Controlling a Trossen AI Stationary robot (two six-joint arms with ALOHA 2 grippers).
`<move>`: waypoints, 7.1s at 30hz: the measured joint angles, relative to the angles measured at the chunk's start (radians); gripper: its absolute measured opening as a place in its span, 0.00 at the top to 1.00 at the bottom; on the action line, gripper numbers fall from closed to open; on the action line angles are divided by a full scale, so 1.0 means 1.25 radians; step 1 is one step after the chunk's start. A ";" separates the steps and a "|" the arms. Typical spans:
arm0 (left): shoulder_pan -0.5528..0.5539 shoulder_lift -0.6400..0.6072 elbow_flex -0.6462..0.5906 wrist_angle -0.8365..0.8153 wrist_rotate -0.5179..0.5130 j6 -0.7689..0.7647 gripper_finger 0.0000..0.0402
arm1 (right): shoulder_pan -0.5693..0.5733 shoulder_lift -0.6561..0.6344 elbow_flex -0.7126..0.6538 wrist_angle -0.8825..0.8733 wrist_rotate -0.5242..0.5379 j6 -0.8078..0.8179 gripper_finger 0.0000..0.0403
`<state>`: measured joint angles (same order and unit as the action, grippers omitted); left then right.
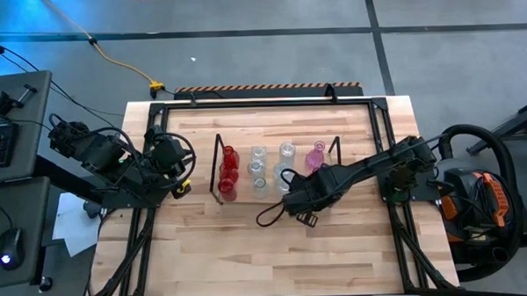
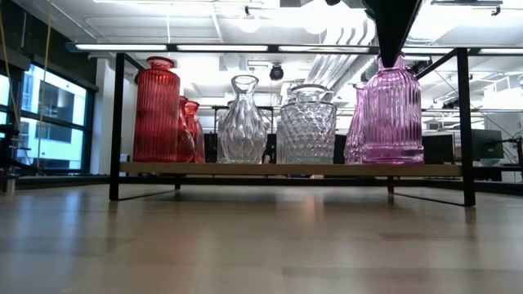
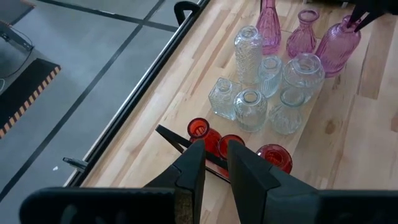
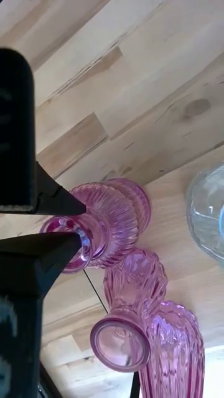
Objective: Sort vases onto shelf
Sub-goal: Put the transparent vase aligned with the other transparent vase on the shelf, then return to Home Position
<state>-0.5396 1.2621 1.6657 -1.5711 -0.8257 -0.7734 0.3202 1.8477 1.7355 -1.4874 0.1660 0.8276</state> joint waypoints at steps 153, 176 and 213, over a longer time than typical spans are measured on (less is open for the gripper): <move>-0.055 -0.142 0.000 0.000 -0.097 0.035 0.85 | 0.042 -0.104 0.423 -0.067 0.421 -0.118 0.83; -0.044 -0.604 -0.570 0.449 -0.018 0.168 0.85 | 0.095 -0.801 -0.450 0.622 0.424 -0.123 0.83; 0.212 -0.749 -0.944 0.944 0.512 0.115 0.85 | 0.037 -1.341 -1.065 1.106 0.298 -0.323 0.83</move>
<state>-0.2749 0.3264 0.4858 -0.3908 -0.1855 -0.6295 0.3668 0.1711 0.4042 -0.1044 0.5388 0.4245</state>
